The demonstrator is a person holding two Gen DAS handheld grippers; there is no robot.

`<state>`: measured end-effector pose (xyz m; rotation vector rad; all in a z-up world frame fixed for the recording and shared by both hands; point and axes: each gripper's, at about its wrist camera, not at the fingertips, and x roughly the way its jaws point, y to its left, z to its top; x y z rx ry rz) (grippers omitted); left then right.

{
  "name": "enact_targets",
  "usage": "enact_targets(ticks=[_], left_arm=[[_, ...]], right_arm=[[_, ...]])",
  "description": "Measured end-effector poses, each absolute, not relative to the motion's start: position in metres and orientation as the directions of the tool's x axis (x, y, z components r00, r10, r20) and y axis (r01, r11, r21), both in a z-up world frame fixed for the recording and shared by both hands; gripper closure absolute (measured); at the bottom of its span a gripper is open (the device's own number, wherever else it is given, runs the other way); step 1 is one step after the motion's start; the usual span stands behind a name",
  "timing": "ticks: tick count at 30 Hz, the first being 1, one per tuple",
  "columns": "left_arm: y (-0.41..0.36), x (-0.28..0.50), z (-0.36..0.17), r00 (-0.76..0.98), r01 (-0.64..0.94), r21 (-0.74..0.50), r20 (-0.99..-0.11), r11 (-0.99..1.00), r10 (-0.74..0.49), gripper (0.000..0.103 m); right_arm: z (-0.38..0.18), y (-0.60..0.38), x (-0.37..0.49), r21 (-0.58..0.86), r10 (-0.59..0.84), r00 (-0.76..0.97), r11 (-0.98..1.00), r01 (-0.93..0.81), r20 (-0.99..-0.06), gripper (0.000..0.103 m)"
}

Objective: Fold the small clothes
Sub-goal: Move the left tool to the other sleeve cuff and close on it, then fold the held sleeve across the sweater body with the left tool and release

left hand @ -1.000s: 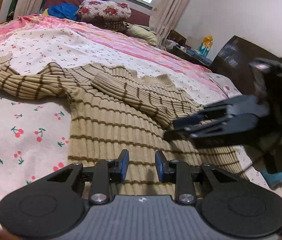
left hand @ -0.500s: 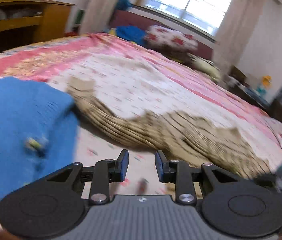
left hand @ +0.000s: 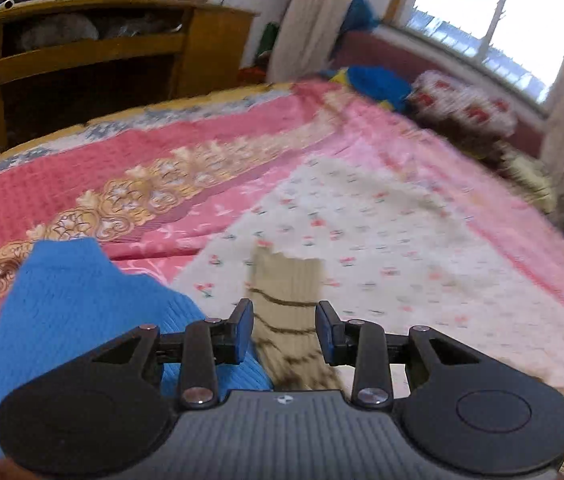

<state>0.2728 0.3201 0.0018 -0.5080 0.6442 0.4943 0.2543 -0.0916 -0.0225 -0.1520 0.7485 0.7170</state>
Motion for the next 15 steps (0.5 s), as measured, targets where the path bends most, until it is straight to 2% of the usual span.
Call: enact_targets(ticks=[4, 6, 11, 12, 13, 15], left_arm=[[0.33, 0.3, -0.019, 0.65, -0.557, -0.286, -0.734, 0.779, 0.195, 0.064], [0.335, 0.311, -0.032, 0.601, -0.596, -0.264, -0.773, 0.758, 0.204, 0.064], [0.342, 0.308, -0.039, 0.589, -0.649, -0.302, -0.78, 0.699, 0.21, 0.064], [0.343, 0.306, -0.039, 0.59, -0.655, -0.311, -0.78, 0.689, 0.209, 0.071], [0.345, 0.303, -0.038, 0.598, -0.658, -0.329, -0.775, 0.678, 0.203, 0.082], [0.351, 0.297, -0.04, 0.622, -0.657, -0.392, -0.764, 0.644, 0.17, 0.086]], right_arm=[[-0.025, -0.092, 0.259, 0.147, 0.546, 0.504, 0.762, -0.631, -0.669, 0.073], [-0.026, -0.093, 0.261, 0.159, 0.548, 0.499, 0.764, -0.625, -0.671, 0.073], [-0.022, -0.094, 0.261, 0.176, 0.56, 0.502, 0.764, -0.621, -0.66, 0.073], [-0.021, -0.094, 0.261, 0.181, 0.564, 0.501, 0.763, -0.621, -0.656, 0.073], [-0.021, -0.094, 0.261, 0.184, 0.566, 0.501, 0.762, -0.621, -0.654, 0.073], [-0.02, -0.094, 0.26, 0.19, 0.571, 0.504, 0.762, -0.619, -0.648, 0.073]])
